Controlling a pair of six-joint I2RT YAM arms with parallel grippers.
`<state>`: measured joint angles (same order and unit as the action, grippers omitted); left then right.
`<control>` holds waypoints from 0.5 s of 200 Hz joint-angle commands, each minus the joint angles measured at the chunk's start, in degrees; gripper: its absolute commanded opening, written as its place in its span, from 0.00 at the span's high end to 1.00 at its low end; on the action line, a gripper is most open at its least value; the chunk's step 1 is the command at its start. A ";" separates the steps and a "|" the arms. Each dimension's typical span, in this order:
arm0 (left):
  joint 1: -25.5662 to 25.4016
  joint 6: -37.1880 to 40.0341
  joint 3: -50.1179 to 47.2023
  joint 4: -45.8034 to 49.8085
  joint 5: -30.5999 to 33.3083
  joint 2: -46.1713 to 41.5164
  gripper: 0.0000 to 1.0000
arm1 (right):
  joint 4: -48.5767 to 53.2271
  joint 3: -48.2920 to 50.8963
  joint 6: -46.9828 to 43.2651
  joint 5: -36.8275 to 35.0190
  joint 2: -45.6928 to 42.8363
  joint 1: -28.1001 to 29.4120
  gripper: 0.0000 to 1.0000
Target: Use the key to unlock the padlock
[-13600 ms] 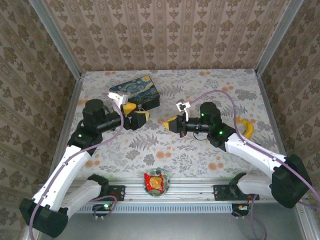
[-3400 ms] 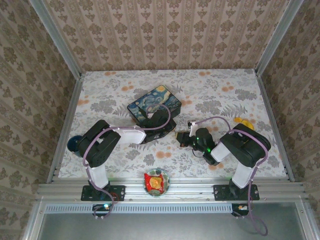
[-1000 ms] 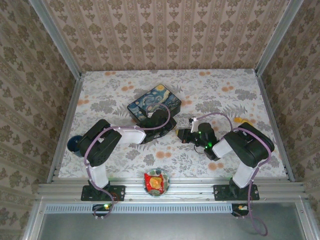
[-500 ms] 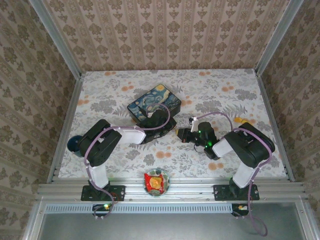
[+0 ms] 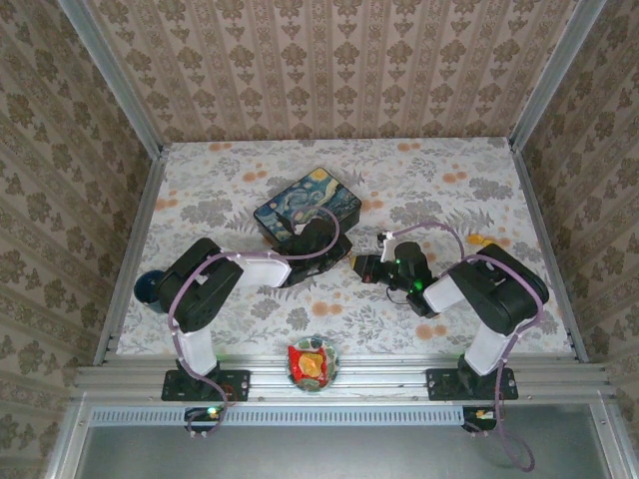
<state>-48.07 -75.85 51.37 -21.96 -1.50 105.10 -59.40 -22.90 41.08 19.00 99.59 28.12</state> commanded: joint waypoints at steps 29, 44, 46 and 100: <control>-1.40 -5.48 -2.81 3.39 -9.12 1.78 1.00 | -6.31 -3.30 1.29 -4.40 1.92 -1.22 1.00; -1.41 -5.52 -2.95 3.32 -9.07 1.61 1.00 | -5.48 -3.60 0.94 -4.33 1.67 -1.46 1.00; -1.41 -5.48 -2.95 3.32 -9.06 1.60 1.00 | -5.29 -3.64 0.89 -4.28 1.66 -1.53 1.00; -1.32 -5.42 -2.96 3.41 -9.18 1.34 1.00 | -1.53 -5.88 0.05 -1.38 1.40 -2.96 1.00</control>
<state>-47.79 -75.85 50.96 -23.05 -1.26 105.16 -58.89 -24.34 41.80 21.21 100.57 27.07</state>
